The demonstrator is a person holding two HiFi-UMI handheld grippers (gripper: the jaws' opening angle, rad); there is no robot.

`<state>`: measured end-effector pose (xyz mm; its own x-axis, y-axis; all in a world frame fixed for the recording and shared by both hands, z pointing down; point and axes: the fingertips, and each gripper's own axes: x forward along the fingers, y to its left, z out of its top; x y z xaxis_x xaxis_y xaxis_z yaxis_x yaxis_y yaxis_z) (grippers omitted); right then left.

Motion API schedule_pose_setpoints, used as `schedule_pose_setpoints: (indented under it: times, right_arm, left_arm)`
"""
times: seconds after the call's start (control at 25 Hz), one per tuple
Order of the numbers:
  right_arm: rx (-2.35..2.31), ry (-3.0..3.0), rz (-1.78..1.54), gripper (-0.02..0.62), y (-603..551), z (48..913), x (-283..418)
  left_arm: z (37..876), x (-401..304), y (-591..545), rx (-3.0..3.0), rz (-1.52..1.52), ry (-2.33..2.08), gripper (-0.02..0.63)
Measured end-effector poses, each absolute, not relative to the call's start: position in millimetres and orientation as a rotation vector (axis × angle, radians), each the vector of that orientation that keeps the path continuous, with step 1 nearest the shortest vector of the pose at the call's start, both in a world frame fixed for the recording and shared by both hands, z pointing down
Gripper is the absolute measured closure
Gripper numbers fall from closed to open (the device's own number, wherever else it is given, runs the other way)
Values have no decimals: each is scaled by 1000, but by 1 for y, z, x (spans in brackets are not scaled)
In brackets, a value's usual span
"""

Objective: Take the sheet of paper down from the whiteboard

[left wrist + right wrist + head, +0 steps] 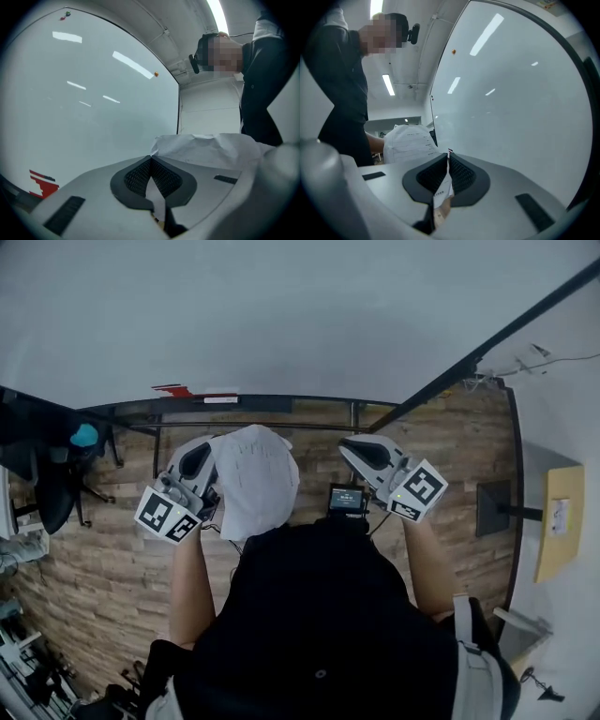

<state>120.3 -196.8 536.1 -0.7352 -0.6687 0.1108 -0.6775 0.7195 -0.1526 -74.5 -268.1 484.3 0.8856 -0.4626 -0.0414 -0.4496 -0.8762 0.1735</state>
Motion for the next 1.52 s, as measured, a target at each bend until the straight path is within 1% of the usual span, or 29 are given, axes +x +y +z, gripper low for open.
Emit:
schedule_pose_setpoints:
  times: [0.2,0.36,0.6,0.88,1.24,1.52]
  right_arm:
    - [1128,-2888,394,568,-176,570,126]
    - [1108,-2901,423,568,-173,577,118]
    - [1027,-2926,388,569,-168,570,111]
    - [971,-2939,352,571,-162,560,104]
    - [1039,-2931,398,571,-160,573,127]
    - [1068,-2912,407,571,-159,583,155]
  left_arm:
    - [534,-69,-250,2801,-110,-662,594]
    - [557,-61,-234,2751,-93,-603,594]
    - [558,-40,-216,2762,-123,-492,594]
    - [546,-39,-209,2783,-133,-459,594]
    - [550,-36,-199,2799,-105,-504,594]
    - [553,-17,-197,2797,-114,-523,594]
